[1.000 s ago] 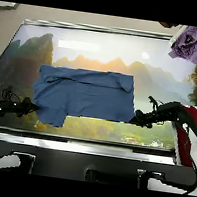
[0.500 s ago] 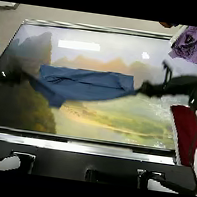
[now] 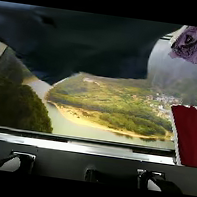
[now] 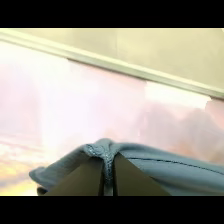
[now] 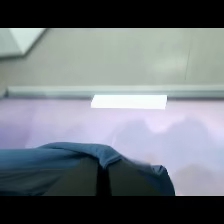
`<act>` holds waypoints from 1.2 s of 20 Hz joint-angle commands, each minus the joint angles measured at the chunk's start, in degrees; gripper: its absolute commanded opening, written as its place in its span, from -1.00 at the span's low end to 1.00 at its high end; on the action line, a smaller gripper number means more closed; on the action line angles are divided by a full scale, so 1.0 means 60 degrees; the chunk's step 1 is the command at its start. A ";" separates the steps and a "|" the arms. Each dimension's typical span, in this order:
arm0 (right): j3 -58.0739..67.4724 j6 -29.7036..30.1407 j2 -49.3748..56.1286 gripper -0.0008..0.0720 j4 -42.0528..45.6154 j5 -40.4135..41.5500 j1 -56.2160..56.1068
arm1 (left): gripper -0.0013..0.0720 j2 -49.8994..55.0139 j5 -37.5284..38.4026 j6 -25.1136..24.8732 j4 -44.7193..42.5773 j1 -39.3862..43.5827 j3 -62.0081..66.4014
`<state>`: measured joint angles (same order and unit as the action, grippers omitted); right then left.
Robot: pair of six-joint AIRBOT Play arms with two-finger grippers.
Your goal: Fold the clothes and pants, and hang the long-sleeved shirts on hangers.
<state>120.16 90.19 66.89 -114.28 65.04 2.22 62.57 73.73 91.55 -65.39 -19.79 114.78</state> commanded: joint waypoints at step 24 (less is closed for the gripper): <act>-0.1854 -0.1854 0.6655 -0.92 0.0798 -0.0845 -0.0124 | -0.91 0.8353 -0.1963 -0.0619 -0.0663 0.2109 -0.0328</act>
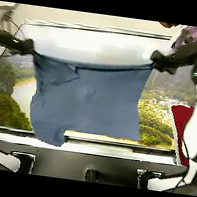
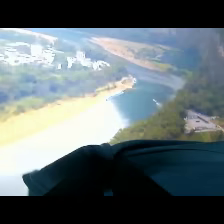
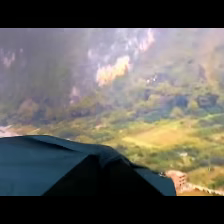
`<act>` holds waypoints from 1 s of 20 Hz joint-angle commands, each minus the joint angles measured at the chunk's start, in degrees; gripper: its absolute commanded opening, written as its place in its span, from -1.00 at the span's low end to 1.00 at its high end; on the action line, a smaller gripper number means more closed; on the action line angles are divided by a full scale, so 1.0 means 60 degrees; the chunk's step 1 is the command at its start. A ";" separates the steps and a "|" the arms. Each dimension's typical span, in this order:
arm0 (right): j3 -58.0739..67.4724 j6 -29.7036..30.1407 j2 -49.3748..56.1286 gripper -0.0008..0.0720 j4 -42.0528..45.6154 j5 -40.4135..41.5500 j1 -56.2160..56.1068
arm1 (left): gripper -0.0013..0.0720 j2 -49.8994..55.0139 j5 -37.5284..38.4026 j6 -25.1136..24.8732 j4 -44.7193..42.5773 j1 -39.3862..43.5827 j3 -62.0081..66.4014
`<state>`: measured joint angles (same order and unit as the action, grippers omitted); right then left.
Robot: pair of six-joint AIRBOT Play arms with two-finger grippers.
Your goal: Fold the clothes and pants, and hang the long-sleeved shirts on hangers.
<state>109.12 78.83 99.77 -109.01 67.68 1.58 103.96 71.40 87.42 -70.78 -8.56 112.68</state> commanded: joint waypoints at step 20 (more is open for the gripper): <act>-0.0018 0.0040 0.2106 -0.91 0.0102 0.2612 -0.0022 | -0.90 0.1687 0.1439 -0.0357 -0.0058 0.0106 -0.0361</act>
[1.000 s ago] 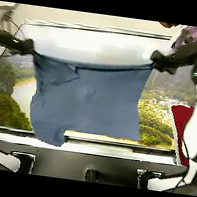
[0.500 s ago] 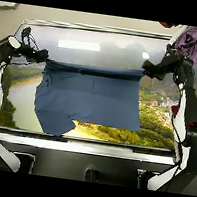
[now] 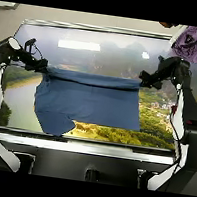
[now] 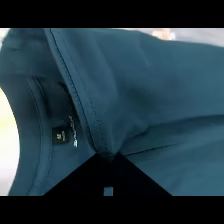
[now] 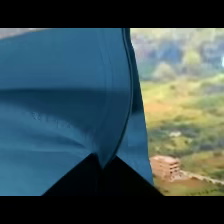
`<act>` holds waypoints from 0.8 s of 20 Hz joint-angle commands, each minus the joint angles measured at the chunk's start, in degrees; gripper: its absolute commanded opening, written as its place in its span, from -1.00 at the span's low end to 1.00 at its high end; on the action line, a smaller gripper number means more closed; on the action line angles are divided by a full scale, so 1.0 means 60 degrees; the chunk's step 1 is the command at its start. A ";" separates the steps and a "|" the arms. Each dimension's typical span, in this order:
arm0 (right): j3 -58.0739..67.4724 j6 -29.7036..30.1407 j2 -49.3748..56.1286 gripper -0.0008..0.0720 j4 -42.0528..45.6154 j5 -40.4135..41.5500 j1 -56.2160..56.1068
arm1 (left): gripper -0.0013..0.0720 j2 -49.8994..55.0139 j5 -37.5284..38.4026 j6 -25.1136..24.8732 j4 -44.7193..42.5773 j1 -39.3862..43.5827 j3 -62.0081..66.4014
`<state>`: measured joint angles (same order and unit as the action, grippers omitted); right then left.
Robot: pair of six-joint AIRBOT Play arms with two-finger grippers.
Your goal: Fold the clothes and pants, and hang the long-sleeved shirts on hangers.
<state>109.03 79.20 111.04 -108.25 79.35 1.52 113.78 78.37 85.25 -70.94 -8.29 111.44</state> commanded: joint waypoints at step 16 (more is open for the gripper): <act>-0.0091 0.1719 -0.0517 0.35 -0.0055 0.2055 0.0900 | 0.75 -0.1690 0.1206 0.0488 -0.0102 -0.1293 -0.0725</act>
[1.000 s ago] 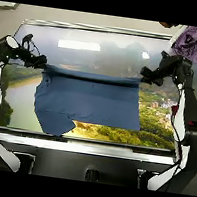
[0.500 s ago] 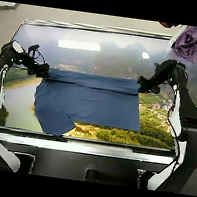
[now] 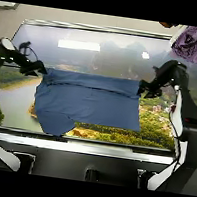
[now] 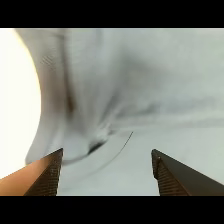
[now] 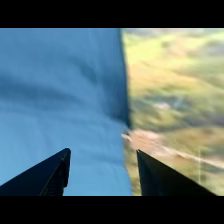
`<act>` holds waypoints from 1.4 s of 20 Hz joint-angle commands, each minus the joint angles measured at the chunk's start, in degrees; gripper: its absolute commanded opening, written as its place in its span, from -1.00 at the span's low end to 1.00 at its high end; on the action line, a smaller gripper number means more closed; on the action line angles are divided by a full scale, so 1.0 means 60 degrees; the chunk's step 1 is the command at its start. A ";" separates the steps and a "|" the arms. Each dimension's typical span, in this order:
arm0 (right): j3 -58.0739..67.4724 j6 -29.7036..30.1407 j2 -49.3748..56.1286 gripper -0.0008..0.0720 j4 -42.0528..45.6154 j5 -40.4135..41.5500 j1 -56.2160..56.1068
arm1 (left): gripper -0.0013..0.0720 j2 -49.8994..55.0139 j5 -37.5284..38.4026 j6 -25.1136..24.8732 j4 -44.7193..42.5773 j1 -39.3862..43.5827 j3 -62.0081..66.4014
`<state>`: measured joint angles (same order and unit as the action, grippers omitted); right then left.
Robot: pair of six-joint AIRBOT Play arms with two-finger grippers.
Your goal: Fold the clothes and pants, and hang the long-sleeved shirts on hangers.
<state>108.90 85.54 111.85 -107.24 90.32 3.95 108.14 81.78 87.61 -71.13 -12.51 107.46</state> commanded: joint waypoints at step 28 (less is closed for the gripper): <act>-0.7253 0.1596 -0.5093 0.33 -0.2044 -0.1319 0.2087 | 0.67 -0.7366 -0.2779 -0.1989 0.4703 -0.2364 -1.4134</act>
<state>65.41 95.55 81.47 -118.98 82.08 16.43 61.12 65.17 76.55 -46.50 -26.65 22.90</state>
